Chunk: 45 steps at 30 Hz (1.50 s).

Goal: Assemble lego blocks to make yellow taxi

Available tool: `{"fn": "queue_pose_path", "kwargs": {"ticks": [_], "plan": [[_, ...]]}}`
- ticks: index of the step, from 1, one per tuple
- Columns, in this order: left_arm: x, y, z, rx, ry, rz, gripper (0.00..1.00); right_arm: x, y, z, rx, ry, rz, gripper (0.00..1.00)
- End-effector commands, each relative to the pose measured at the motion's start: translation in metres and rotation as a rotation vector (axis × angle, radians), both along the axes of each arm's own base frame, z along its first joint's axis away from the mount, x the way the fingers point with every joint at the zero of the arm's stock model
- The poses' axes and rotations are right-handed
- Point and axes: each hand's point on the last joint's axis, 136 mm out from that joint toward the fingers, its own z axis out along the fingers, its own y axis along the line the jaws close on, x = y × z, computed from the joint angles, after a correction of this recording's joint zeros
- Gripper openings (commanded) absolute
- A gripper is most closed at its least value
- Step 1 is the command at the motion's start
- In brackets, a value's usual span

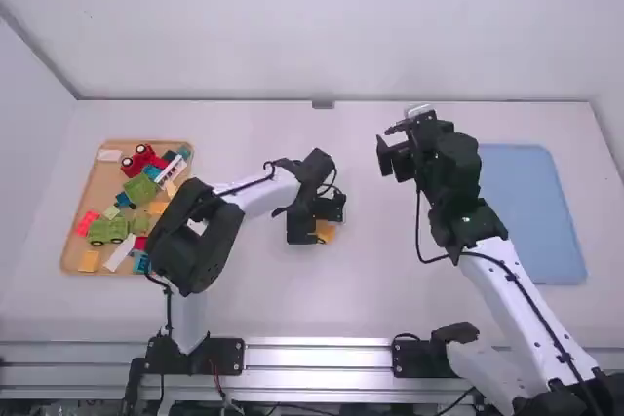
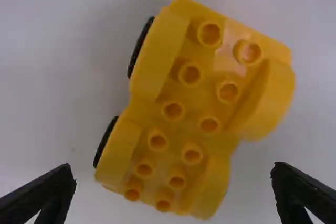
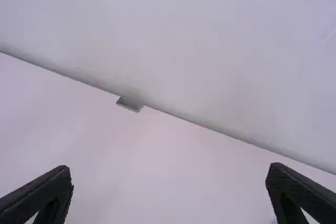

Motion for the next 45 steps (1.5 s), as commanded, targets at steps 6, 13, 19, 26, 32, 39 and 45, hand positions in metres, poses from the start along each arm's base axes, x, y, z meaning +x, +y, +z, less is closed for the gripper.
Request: {"fn": "queue_pose_path", "kwargs": {"ticks": [6,13,19,26,32,39,45], "plan": [[0.007,0.007,0.021,0.015,0.023,0.029,0.99,0.005,0.001,0.022,0.017,-0.052,-0.002,0.99],[0.059,0.050,0.078,-0.093,-0.015,0.374,0.99,0.006,0.001,0.026,0.021,-0.067,-0.002,0.98],[0.125,0.170,0.125,-0.113,-0.184,1.029,0.99,0.006,0.002,0.030,0.025,-0.082,-0.002,0.98],[0.125,0.326,0.150,-0.089,-0.322,1.612,0.99,0.007,0.002,0.032,0.029,-0.091,0.001,0.99],[0.089,0.436,0.161,-0.233,-0.321,1.984,0.99,0.007,0.002,0.033,0.030,-0.094,0.001,0.98],[0.038,0.506,0.164,-0.355,-0.294,2.224,0.99,0.008,0.002,0.037,0.037,-0.111,-0.003,0.99],[0.004,0.497,0.214,-0.322,-0.207,2.311,0.99,0.008,0.003,0.038,0.038,-0.113,0.000,0.98]]}}
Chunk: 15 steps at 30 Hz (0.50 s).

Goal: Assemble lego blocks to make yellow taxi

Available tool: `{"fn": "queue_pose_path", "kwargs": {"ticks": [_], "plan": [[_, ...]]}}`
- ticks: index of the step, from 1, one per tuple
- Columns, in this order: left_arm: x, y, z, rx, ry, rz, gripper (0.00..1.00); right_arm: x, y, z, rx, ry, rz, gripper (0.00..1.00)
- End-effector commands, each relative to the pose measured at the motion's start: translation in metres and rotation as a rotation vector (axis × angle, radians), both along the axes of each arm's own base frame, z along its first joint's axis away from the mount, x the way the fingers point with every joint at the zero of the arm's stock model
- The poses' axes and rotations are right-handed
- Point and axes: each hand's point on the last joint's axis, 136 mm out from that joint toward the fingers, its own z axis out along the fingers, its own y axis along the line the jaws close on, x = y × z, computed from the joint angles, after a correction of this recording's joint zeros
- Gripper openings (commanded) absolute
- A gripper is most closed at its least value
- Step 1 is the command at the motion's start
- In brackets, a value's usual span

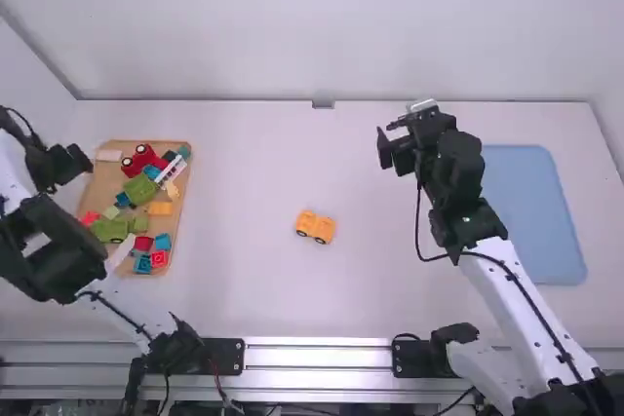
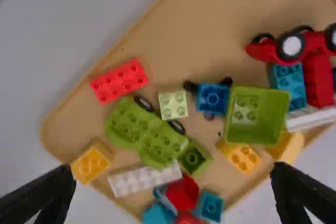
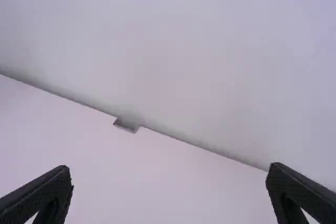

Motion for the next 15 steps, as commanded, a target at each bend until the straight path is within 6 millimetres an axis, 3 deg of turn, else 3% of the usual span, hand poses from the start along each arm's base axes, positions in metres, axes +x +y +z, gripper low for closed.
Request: {"fn": "queue_pose_path", "kwargs": {"ticks": [1,2,4,7,10,15], "plan": [[0.011,-0.007,0.059,0.047,-0.107,0.020,0.99,0.003,0.001,0.018,0.013,-0.034,-0.001,0.98],[0.009,-0.011,0.076,0.047,-0.120,0.048,0.99,0.003,0.001,0.018,0.013,-0.033,-0.001,0.99],[0.006,-0.017,0.092,0.029,-0.135,0.112,0.99,0.003,0.001,0.017,0.012,-0.031,-0.001,0.99],[-0.011,-0.033,0.113,-0.062,-0.147,0.378,0.99,0.003,0.000,0.017,0.008,-0.030,-0.002,0.99],[-0.034,-0.050,0.121,-0.158,-0.107,0.619,0.99,0.003,0.000,0.017,0.008,-0.033,-0.006,0.98],[-0.044,-0.044,0.118,-0.157,-0.094,0.806,0.99,0.003,0.000,0.017,-0.034,-0.044,0.005,0.98]]}}
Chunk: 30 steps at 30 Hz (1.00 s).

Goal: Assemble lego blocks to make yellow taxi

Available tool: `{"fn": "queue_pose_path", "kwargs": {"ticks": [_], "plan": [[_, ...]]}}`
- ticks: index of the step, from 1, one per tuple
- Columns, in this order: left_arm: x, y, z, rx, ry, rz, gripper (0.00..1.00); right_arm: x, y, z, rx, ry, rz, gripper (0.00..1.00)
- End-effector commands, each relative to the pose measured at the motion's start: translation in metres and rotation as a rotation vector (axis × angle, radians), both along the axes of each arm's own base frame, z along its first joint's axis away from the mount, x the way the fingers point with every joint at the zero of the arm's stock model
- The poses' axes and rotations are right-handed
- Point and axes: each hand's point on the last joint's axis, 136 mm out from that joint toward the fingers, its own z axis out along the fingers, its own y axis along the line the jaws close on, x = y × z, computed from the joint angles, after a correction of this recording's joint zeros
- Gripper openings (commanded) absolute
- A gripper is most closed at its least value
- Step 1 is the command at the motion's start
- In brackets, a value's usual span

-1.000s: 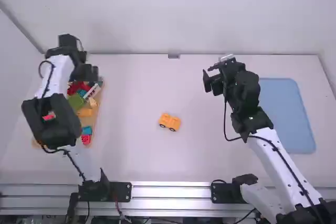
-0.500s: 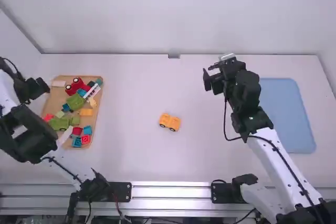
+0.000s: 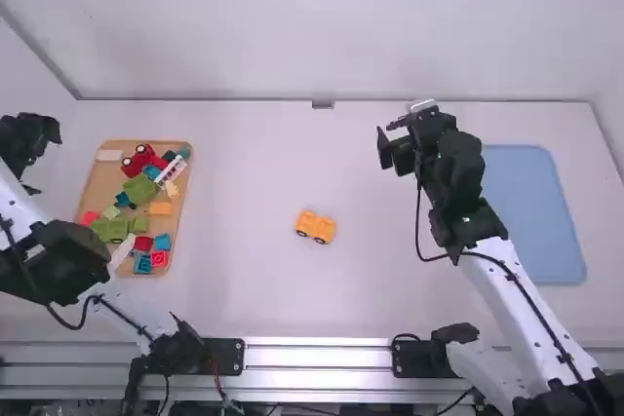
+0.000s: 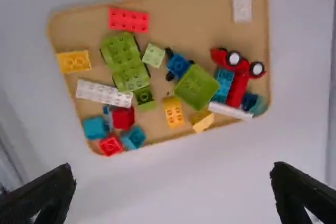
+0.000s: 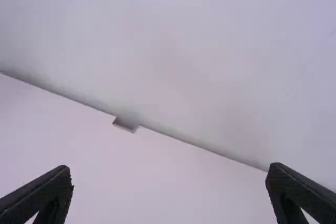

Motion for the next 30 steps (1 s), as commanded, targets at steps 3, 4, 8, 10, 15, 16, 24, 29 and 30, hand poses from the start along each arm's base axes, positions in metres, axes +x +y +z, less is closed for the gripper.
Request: {"fn": "queue_pose_path", "kwargs": {"ticks": [3,4,8,10,15,16,24,29,30], "plan": [[-0.018,0.003,-0.007,-0.048,0.032,0.319,0.99,0.003,0.001,0.017,-0.059,-0.051,0.014,0.99],[-0.017,0.008,-0.009,-0.032,0.036,0.323,0.99,0.003,0.001,0.017,-0.058,-0.052,0.014,0.99],[-0.017,0.024,-0.029,0.009,0.068,0.388,0.93,0.003,0.000,0.016,-0.056,-0.048,0.012,0.99],[-0.031,0.026,-0.050,-0.004,0.134,0.555,0.91,0.003,0.001,0.016,-0.056,-0.047,0.014,0.98],[-0.050,0.028,-0.096,-0.039,0.198,0.908,0.99,0.003,0.001,0.016,-0.056,-0.046,0.013,0.99],[-0.050,0.028,-0.102,-0.047,0.197,0.929,0.99,0.003,0.001,0.016,-0.056,-0.046,0.013,0.99],[-0.057,0.037,-0.168,-0.143,0.174,1.007,0.84,0.002,0.001,0.015,-0.056,-0.043,0.015,0.98],[-0.070,0.041,-0.209,-0.236,0.137,1.073,0.44,0.002,0.001,0.015,-0.056,-0.043,0.016,0.98],[-0.071,0.040,-0.214,-0.253,0.127,1.080,0.38,0.002,0.001,0.015,-0.056,-0.043,0.016,0.99]]}}
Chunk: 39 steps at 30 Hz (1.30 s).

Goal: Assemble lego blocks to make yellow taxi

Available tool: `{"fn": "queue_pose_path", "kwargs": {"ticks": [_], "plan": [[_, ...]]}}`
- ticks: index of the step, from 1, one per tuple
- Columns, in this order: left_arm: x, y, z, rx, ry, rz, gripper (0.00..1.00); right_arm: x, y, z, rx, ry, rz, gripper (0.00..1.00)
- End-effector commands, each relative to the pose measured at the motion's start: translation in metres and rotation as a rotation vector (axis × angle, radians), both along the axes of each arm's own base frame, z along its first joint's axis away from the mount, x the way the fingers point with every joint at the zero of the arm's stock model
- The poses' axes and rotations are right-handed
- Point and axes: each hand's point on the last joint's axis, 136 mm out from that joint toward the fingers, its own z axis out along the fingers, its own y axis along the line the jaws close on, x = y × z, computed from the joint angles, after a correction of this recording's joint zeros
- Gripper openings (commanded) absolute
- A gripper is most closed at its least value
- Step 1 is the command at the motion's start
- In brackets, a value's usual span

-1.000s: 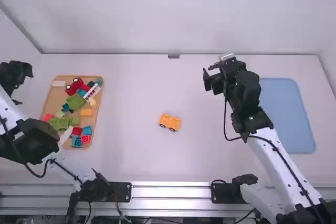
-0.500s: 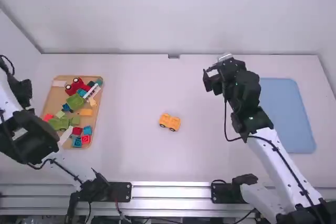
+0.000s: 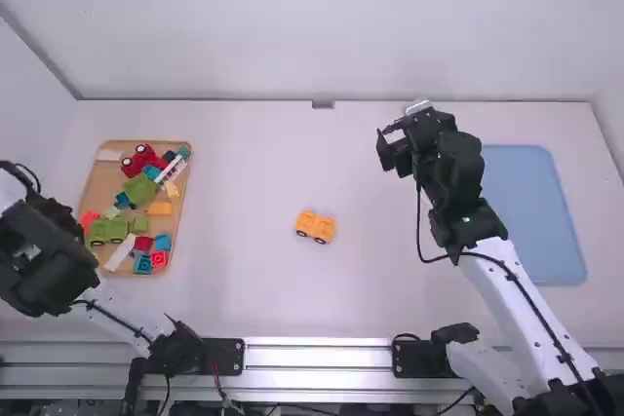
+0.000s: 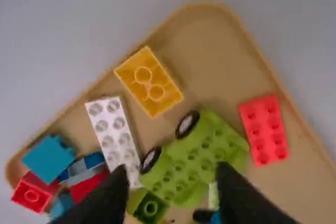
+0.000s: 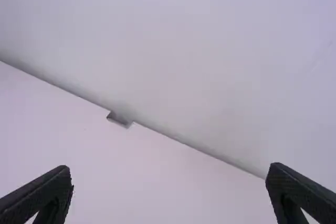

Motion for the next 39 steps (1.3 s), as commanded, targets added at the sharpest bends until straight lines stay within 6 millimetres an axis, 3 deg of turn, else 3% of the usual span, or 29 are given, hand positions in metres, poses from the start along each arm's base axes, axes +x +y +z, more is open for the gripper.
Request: {"fn": "queue_pose_path", "kwargs": {"ticks": [1,7,13,19,35,39], "plan": [[-0.005,-0.009,-0.015,-0.060,-0.056,0.062,0.26,0.003,0.001,0.017,0.010,-0.031,0.000,0.98],[-0.012,-0.008,-0.045,-0.047,-0.083,0.156,0.34,0.003,0.001,0.016,0.017,-0.028,-0.002,0.98],[-0.016,-0.008,-0.052,-0.031,-0.073,0.190,0.63,0.002,0.001,0.016,0.016,-0.026,0.000,0.99],[-0.027,-0.007,-0.054,0.001,-0.006,0.234,0.67,0.003,0.001,0.016,0.017,-0.026,-0.001,0.98],[-0.026,-0.002,-0.084,0.073,-0.058,0.261,0.57,0.002,0.002,0.015,0.016,-0.021,0.003,0.98],[-0.026,-0.003,-0.088,0.077,-0.067,0.260,0.31,0.002,0.002,0.015,0.016,-0.021,0.003,0.98]]}}
